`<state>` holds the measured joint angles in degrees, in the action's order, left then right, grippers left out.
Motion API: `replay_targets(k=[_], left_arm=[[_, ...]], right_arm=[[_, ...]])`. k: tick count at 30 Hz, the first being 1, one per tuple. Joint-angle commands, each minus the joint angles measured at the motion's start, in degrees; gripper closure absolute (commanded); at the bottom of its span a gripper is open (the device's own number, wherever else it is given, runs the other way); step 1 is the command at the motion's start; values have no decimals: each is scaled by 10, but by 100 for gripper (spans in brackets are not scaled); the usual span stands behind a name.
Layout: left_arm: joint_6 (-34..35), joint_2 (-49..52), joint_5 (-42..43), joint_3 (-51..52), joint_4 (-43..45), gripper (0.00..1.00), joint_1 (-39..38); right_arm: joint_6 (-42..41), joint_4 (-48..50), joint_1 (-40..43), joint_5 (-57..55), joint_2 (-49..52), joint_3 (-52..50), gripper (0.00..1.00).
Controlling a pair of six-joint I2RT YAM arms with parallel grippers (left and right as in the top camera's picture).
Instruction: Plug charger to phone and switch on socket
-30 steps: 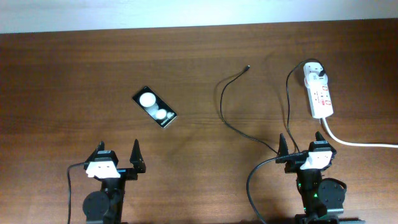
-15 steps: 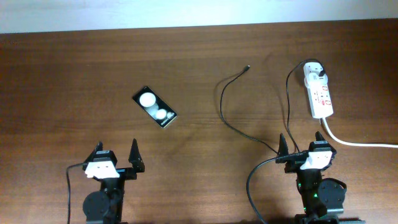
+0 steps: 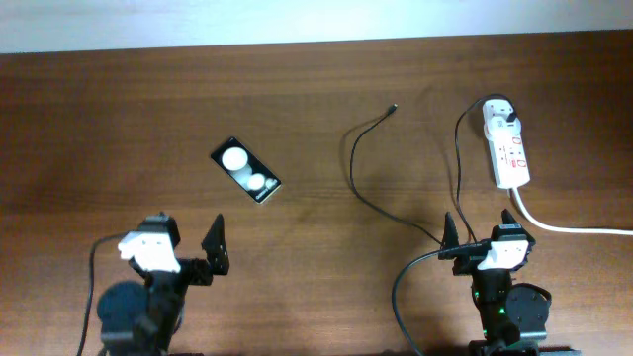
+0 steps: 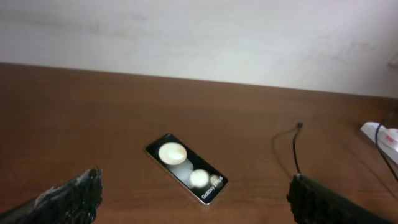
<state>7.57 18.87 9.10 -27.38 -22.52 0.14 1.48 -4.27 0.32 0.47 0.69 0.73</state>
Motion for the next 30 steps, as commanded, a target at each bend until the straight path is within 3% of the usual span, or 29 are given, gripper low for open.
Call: replay_targets(k=[1,6,9,10,12,15,20,23,30], left_arm=[[7,142,11,-102,-26,1,2],[7,438,34,-442,-239,1,2],[9,524,95,-479,-246,1,2],[110,546,70,-479,-235,0,0],[193,570,-1,-491,-237,0,-10],[246,627,-105,-602,-290,0,-59],[266,802,-106,-846,-398,0,-76],[301,875,-104,-899,-403,0,-77],[328,986,-89,-902,-438,1,-76]], right_arm=[[-2,-1,-3,5,-5,-4,2],[-2,-1,-3,5,-5,-4,1],[-2,-1,-3,5,-5,-4,1],[-2,-1,-3,5,-5,-4,1],[-2,-1,-3,5,-5,-4,1],[-2,-1,-3,5,-5,-4,1],[-2,-1,-3,5,-5,-4,1],[-2,-1,-3,5,-5,-4,1],[-2,-1,-3,5,-5,-4,1]])
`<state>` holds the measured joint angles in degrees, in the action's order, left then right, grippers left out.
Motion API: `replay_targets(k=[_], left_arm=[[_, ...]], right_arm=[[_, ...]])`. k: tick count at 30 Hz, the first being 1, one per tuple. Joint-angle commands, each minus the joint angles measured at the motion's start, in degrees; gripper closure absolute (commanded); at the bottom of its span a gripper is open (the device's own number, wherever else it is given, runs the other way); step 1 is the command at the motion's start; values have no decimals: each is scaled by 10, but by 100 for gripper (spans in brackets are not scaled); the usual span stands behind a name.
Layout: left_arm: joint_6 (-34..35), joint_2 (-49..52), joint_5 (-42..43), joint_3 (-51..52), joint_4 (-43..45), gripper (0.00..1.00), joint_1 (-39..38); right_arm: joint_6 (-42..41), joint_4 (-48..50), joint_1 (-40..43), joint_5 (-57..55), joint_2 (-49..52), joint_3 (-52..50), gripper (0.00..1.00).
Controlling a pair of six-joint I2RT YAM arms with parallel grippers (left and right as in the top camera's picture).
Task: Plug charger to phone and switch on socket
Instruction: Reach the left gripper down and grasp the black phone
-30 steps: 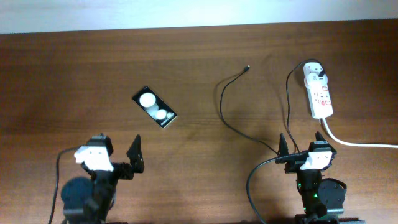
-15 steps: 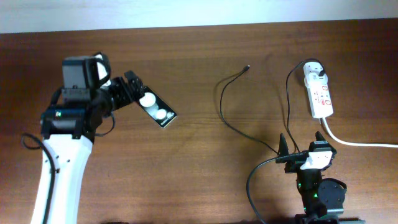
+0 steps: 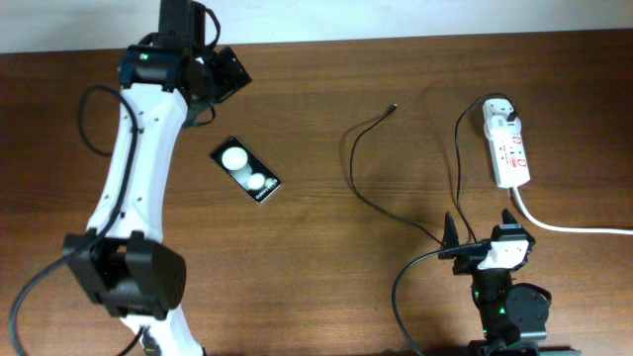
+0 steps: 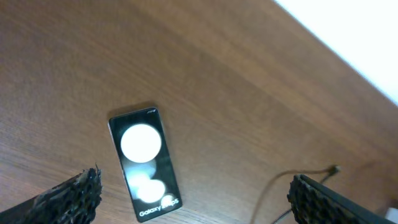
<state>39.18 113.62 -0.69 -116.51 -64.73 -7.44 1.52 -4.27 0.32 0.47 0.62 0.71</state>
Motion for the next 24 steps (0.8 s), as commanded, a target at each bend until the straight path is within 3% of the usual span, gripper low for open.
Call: replay_targets(k=[1,11,15,24], left_arm=[[12,49,18,-10,-18,1,-1],[12,134,37,-7,-29,1,-22],[16,141,41,-7,-111,1,-21],[16,220,56,-5,-125,1,-21]], right_arm=[[-3,-1,-3,5,-4,-4,1],[-3,-1,-3,5,-4,-4,1],[-3,-1,-3,5,-4,-4,1],[-3,-1,-3,5,-4,-4,1]])
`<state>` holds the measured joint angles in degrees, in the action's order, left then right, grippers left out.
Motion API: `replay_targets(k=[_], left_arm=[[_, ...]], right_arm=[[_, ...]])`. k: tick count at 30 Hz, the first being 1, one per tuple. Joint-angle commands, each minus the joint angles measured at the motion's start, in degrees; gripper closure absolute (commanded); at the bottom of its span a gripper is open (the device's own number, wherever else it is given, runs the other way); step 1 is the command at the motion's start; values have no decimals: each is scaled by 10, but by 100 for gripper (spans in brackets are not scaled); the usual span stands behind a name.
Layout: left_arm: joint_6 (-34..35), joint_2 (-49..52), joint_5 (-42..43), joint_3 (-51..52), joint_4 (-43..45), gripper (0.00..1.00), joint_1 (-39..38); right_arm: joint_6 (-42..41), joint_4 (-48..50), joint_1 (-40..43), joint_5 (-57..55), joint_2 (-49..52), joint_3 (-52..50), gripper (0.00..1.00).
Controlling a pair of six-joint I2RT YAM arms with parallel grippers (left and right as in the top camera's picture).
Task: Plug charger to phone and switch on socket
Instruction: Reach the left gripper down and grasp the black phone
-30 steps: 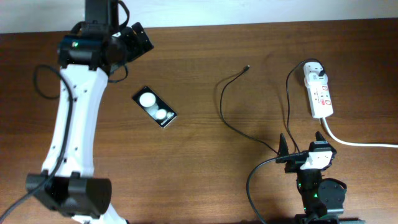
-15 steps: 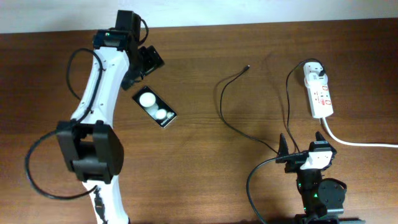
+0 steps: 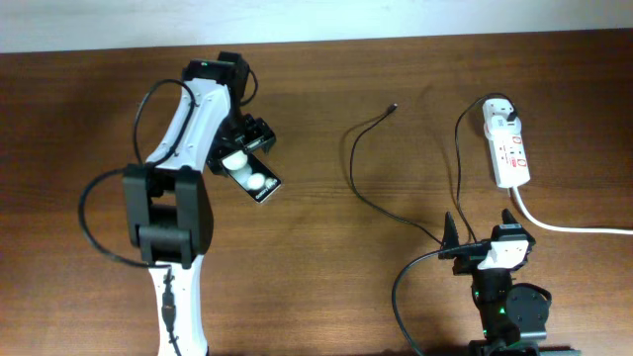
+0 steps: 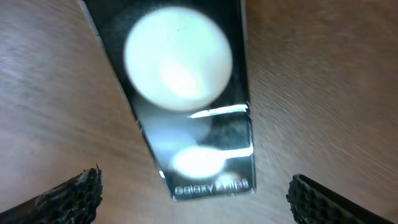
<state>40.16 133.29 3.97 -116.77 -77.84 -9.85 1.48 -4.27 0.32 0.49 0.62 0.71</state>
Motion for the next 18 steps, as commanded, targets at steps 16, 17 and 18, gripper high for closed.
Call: replay_targets(k=[16,17,18], left_arm=[[87,28,-33,145,153,0,3],[86,28,-33,148,153,2,3],[86,28,-34,150,153,9,3]], right_arm=[[-2,-1,-3,5,-4,-4,1],[-2,-1,-3,5,-4,-4,1],[-2,-1,-3,5,-4,-4,1]])
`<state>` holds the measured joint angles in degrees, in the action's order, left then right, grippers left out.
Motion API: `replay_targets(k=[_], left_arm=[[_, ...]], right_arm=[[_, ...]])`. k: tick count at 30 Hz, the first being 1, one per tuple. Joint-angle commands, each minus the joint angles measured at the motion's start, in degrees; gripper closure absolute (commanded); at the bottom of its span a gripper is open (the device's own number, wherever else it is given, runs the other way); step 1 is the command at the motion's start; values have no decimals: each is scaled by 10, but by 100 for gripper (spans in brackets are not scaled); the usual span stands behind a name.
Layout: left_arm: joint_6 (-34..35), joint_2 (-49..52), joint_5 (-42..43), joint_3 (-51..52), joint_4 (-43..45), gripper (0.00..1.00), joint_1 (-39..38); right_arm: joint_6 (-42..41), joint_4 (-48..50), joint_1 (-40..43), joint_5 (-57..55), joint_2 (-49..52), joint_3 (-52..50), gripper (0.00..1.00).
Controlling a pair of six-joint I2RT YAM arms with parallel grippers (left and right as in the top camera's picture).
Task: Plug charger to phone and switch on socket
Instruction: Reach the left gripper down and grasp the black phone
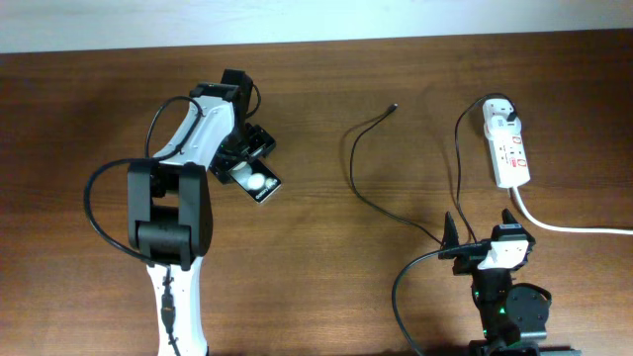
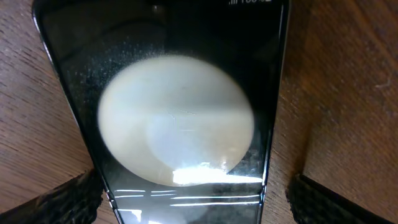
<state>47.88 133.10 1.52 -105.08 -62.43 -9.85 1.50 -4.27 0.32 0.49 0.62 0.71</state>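
Note:
The black phone (image 1: 260,183) lies screen up at the table's left middle, and its glossy screen (image 2: 180,93) with a bright lamp reflection fills the left wrist view. My left gripper (image 1: 240,156) is low over the phone's far end, open, with one dark fingertip (image 2: 65,200) on each side of it. The thin black charger cable (image 1: 353,163) lies loose, its plug tip (image 1: 395,106) pointing toward the back. The white socket strip (image 1: 507,148) is at the right with a plug in its far end. My right gripper (image 1: 479,225) is parked open near the front.
A white mains cord (image 1: 569,228) leaves the strip toward the right edge. The charger cable loops past the right arm's base (image 1: 504,302). The left arm (image 1: 183,168) reaches from the front edge across the table's left side.
My left gripper has come closer to the phone: its screen was smaller in the left wrist view and now fills it. The fingers still straddle it. The phone, cable and right arm have not moved.
My left arm was first folded at the front left, with the phone lying far ahead of it. Then it was stretched out above the back left of the table. After that it was over the phone, and now it is low with open fingers on either side.

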Motion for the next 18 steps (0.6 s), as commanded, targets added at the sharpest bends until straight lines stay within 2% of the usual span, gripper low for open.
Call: replay_targets(k=[1,4,9,10,13,18], left_arm=[[9,30,-9,33,-1,13,3],[9,30,-9,33,-1,26,2],[-63,30,-9,33,2,29,2],[-84,30,-9,30,5,33,3],[-90,28,-6,0,-5,33,3],[-115,26,13,-115,-103,38,3]], right_arm=[[-2,-1,-3,5,-4,-4,1],[-2,-1,-3,5,-4,-4,2],[-2,-1,-3,5,-4,-4,1],[-2,-1,-3,5,-4,-4,1],[-2,-1,-3,5,-4,-4,1],[-2,-1,-3,5,-4,-4,1]])
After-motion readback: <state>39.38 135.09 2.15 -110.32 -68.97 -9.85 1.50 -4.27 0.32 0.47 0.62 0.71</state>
